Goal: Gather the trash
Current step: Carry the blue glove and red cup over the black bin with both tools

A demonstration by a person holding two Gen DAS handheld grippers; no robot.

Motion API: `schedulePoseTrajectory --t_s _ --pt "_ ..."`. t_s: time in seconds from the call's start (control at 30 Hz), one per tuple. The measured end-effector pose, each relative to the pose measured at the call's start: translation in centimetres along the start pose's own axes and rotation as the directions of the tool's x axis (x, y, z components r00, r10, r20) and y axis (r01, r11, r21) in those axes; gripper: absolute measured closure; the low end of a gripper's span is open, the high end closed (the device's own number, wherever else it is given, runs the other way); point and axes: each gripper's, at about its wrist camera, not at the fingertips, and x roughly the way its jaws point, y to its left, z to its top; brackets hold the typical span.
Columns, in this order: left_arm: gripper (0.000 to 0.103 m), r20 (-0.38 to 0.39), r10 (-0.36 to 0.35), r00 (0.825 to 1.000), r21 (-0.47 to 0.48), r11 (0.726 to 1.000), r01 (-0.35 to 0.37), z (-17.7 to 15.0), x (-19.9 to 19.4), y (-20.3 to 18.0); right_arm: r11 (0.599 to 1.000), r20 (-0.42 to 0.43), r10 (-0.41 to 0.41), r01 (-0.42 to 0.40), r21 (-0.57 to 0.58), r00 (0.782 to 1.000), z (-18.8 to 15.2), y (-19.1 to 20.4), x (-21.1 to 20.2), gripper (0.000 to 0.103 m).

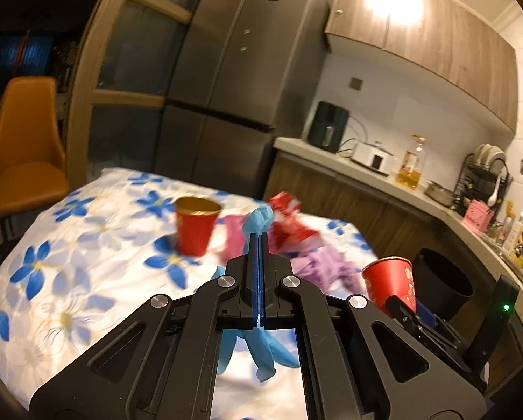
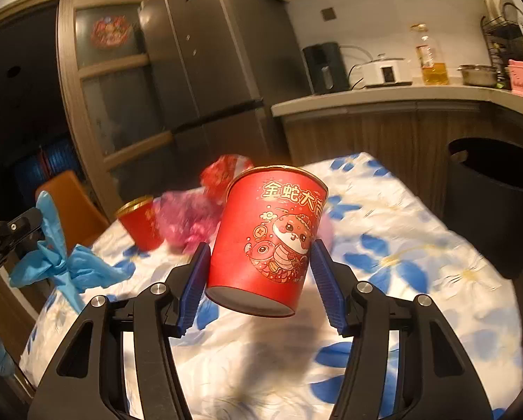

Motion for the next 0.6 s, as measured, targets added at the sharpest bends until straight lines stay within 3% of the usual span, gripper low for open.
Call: schedulePoseTrajectory --t_s 0.33,0.6 --pt "0.103 0.006 -0.137 0.991 0.075 0.988 0.136 1.2 1.7 -7.1 0.997 0.098 -0.072 0.069 0.035 0.993 2.4 -4.0 -3.8 0.046" --pt "0.103 -0.021 -0.268 0.963 0.12 0.956 0.269 1.3 4.0 -13.7 0.987 0.155 -0.153 0.144 0.067 0.976 3.7 -7.4 -6.1 0.046"
